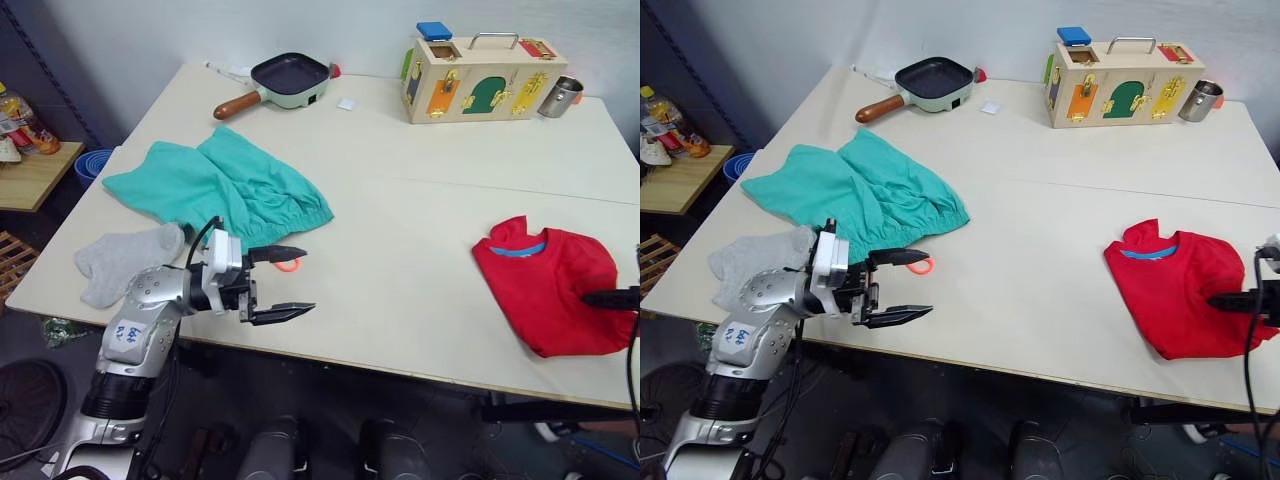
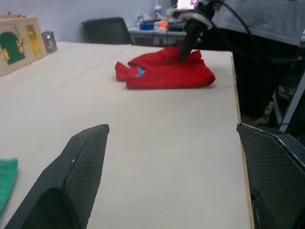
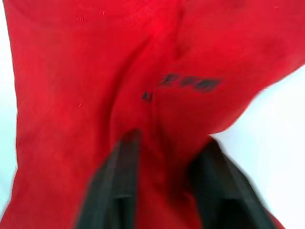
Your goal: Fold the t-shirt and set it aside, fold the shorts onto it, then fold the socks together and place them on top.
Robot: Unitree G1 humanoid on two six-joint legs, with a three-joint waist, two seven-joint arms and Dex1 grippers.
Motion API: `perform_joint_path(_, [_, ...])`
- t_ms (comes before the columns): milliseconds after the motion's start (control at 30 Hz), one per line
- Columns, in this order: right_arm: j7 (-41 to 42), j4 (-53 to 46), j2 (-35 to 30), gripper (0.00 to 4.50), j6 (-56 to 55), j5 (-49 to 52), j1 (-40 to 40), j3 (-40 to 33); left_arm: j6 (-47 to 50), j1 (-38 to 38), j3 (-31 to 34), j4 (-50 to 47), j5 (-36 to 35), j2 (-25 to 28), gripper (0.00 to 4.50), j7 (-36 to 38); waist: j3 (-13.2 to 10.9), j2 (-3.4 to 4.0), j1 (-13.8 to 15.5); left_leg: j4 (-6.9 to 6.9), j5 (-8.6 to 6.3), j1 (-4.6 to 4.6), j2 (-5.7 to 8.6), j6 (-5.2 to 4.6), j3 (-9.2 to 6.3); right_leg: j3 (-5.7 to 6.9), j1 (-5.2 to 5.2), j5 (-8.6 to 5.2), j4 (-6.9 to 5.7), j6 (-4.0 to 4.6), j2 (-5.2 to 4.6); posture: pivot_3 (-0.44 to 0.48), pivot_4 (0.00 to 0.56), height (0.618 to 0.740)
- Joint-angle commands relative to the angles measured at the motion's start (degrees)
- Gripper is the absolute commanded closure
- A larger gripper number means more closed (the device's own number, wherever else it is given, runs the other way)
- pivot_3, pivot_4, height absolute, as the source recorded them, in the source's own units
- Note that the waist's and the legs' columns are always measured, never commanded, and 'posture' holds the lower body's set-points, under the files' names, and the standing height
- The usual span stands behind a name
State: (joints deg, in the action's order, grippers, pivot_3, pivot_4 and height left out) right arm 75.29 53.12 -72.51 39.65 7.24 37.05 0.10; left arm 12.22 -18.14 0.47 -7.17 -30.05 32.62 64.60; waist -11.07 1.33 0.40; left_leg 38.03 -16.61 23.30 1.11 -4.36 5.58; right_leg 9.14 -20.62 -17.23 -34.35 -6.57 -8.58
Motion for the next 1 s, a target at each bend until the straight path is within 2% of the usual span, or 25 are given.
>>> perform_joint_path(33, [-0.02,-4.23,-4.64,1.31,-8.38,-0.07,-3.9,-3.82,-0.27,2.11,2.41,-3.29,-0.4,2.1,0.0,0.05,-0.01,0.01,-0.23,-0.02,-0.01,0.0,-0.01,0.02,0.0,0.0,0.0,0.0,0.03,0.0,0.01,0.0,0.15,0.74])
perform_joint_path(100, [-4.13,-5.75,-4.73,0.59,-22.1,0.21,-7.01,-7.86,-0.5,4.29,3.94,-3.82,-0.15,3.06,0.0,-0.95,-0.01,0.01,-0.53,-0.03,-0.05,-0.03,-0.01,0.1,0.01,0.0,0.03,0.0,0.02,0.0,0.03,0.0,0.15,0.74])
perform_joint_path(167, [-3.91,-8.76,-3.6,0.01,-32.08,1.83,-9.89,-11.58,-1.54,6.43,5.7,-3.67,0.44,4.03,0.0,-1.66,-0.02,0.03,-0.97,-0.03,-0.15,-0.1,-0.02,0.29,0.1,-0.08,0.01,0.0,0.08,-0.01,0.03,0.0,0.15,0.74])
perform_joint_path(300, [-0.31,-21.58,5.71,0.01,-39.79,12.29,-16.16,-20.89,-4.35,10.58,10.41,-2.62,2.02,5.51,0.0,-4.08,-0.03,-0.06,-1.86,-0.14,-0.08,-0.21,-0.18,0.41,0.19,-0.11,-0.01,-0.01,0.08,-0.01,0.14,0.0,0.15,0.74])
perform_joint_path(367, [-0.39,-32.25,12.15,0.01,-36.65,18.9,-21.52,-24.24,-4.09,13.03,12.97,-2.02,1.78,6.69,0.0,-4.48,-0.01,-0.14,-1.81,-0.15,-0.07,-0.23,-0.25,0.44,0.12,-0.08,0.01,-0.01,-0.02,-0.01,0.18,0.0,0.15,0.74])
perform_joint_path(433, [-4.4,-43.51,19.95,0.01,-32.61,25.36,-26.46,-26.01,-5.47,15.47,15.85,-0.8,2.52,7.3,0.0,-5.61,-0.01,-0.13,-1.53,-0.18,-0.05,-0.2,-0.27,0.4,0.03,-0.06,-0.01,-0.02,-0.14,0.01,0.17,0.0,0.15,0.74])
perform_joint_path(500, [-4.28,-51.97,29.0,0.01,-40.89,25.92,-31.96,-23.82,-7.79,20.31,20.33,1.28,4.15,7.46,0.0,-7.64,-0.01,-0.12,-1.08,-0.23,-0.03,-0.2,-0.27,0.33,-0.02,-0.07,-0.01,-0.03,-0.13,0.03,0.15,0.0,0.15,0.74])
perform_joint_path(567, [-1.94,-54.96,35.75,0.01,-52.39,23.01,-35.56,-20.69,-9.58,26.2,25.96,3.39,4.99,7.16,0.0,-9.55,0.03,-0.18,-0.71,-0.41,-0.11,-0.25,-0.25,0.48,-0.01,-0.08,-0.02,-0.04,-0.04,0.04,0.17,0.0,0.15,0.74])
perform_joint_path(667, [2.55,-55.85,37.74,0.01,-58.62,22.81,-38.25,-18.66,-10.9,29.97,31.13,5.01,5.03,6.78,0.0,-12.68,-0.01,-0.19,-0.21,-0.6,-0.14,-0.26,-0.08,0.41,0.13,-0.14,-0.09,-0.04,0.03,0.04,0.11,0.0,0.15,0.74])
perform_joint_path(800, [1.83,-54.28,39.93,0.01,-63.19,23.24,-39.51,-18.12,-7.98,33.35,36.19,4.74,4.88,6.52,0.0,-18.05,0.18,-0.63,0.63,-0.57,-0.09,-0.33,0.1,0.23,0.04,-0.29,0.0,0.07,0.36,-0.09,-0.07,0.0,0.15,0.74])
perform_joint_path(900, [2.57,-52.93,39.85,0.01,-64.2,23.42,-39.71,-17.0,-5.13,32.66,35.82,2.04,3.82,7.25,0.0,-19.21,0.17,-0.65,1.0,-0.74,-0.15,-0.62,0.1,0.28,0.07,-0.49,0.04,0.07,0.43,-0.08,-0.07,0.0,0.15,0.74])
perform_joint_path(1000, [3.33,-52.32,39.45,0.01,-62.85,24.51,-39.56,-15.72,-1.44,28.25,31.88,-0.47,4.66,11.17,0.0,-18.43,0.16,-0.69,1.15,-0.9,-0.15,-0.72,0.1,0.4,0.08,-1.1,0.04,0.01,0.35,-0.01,0.05,0.0,0.15,0.74])
